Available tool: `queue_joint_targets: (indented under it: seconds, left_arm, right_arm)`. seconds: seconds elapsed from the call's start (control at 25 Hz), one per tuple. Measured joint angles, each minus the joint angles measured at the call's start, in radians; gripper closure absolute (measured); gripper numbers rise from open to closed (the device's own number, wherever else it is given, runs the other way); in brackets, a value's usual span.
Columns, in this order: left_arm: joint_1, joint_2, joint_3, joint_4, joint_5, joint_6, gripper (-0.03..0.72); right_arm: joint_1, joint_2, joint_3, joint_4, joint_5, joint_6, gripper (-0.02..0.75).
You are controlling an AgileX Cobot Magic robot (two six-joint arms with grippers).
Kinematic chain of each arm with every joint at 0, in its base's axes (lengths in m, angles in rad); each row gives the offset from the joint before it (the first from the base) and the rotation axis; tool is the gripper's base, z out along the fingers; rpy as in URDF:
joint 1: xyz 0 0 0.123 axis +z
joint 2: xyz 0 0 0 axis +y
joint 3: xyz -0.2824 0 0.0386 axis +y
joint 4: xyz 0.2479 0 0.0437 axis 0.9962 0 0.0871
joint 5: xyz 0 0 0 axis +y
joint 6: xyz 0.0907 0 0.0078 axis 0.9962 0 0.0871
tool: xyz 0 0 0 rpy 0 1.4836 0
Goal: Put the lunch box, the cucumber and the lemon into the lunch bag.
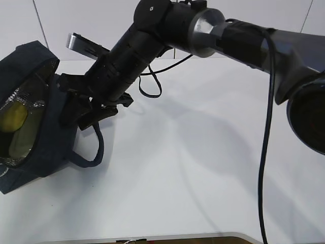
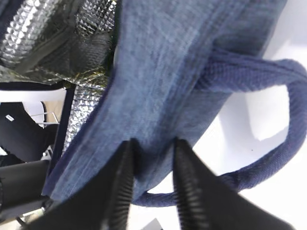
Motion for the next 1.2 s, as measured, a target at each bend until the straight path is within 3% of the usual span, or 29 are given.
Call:
queue_joint_targets:
  seconds: [0.16,0.64,0.92,1.2]
  left_arm:
    - [0.000,0.000,0.000,0.000,0.000,0.000,0.701]
    - [0.000,0.000,0.000,0.000,0.001,0.000,0.701]
    - [0.000,0.000,0.000,-0.007,0.011,0.000,0.701]
    - [-0.011,0.000,0.000,-0.028,0.035,0.000,0.701]
  right_arm:
    - [0.000,0.000,0.000,0.006,0.000,0.000,0.435]
    - [0.000,0.006,0.000,0.022,-0.021,-0.069,0.710]
    - [0.000,0.006,0.000,0.018,-0.026,-0.099,0.725]
    - [-0.015,-0.046,0.000,-0.112,-0.026,-0.103,0.726]
